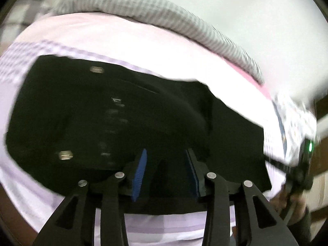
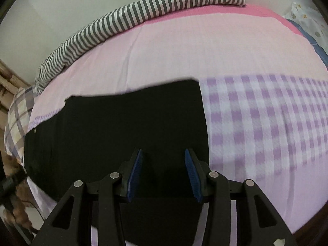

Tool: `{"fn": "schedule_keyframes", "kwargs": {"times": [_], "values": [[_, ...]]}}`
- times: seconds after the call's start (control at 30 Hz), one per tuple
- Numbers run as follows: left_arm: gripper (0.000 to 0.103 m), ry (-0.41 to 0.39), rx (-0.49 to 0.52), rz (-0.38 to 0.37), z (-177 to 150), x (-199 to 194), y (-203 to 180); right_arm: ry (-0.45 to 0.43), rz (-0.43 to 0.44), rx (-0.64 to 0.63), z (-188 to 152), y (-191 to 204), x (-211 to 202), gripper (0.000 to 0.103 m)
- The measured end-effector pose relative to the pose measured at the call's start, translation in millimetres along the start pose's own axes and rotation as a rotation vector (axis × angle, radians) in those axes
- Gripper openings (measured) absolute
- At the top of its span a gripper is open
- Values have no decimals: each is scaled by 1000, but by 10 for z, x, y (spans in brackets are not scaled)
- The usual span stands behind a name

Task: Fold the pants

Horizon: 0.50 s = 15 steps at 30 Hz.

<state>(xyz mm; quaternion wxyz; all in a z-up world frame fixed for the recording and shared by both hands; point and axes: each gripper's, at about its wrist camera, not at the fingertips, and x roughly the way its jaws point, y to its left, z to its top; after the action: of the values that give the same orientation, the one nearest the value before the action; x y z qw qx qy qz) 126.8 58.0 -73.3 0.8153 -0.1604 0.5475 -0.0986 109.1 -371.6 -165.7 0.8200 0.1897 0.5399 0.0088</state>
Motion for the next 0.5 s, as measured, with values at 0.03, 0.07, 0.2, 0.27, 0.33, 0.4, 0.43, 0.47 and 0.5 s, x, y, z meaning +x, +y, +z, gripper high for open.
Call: {"fn": "schedule_keyframes", "kwargs": {"times": [0.03, 0.07, 0.2, 0.27, 0.33, 0.4, 0.43, 0.47, 0.5], "values": [[41, -16, -31, 3, 0, -69, 109, 5, 3, 3, -44, -3, -14, 41], [42, -31, -62, 8, 0, -130, 213, 11, 12, 13, -101, -9, -33, 42], [47, -79, -205, 21, -25, -388, 667, 35, 47, 43, -244, 25, -82, 46], [48, -105, -281, 20, -58, -512, 888, 42, 61, 43, -295, 87, -86, 49], [49, -132, -347, 36, -96, -629, 1116, 52, 77, 34, -339, 184, -73, 49], [49, -151, -401, 54, -147, -703, 1282, 66, 107, 16, -362, 298, -45, 50], [49, -154, -424, 50, -170, -713, 1344, 80, 126, 8, -370, 356, -21, 50], [49, -142, -456, 44, -199, -701, 1423, 88, 137, 2, -383, 424, -7, 50], [49, -132, -476, 35, -234, -700, 1467, 86, 138, -9, -385, 476, -5, 50]]}}
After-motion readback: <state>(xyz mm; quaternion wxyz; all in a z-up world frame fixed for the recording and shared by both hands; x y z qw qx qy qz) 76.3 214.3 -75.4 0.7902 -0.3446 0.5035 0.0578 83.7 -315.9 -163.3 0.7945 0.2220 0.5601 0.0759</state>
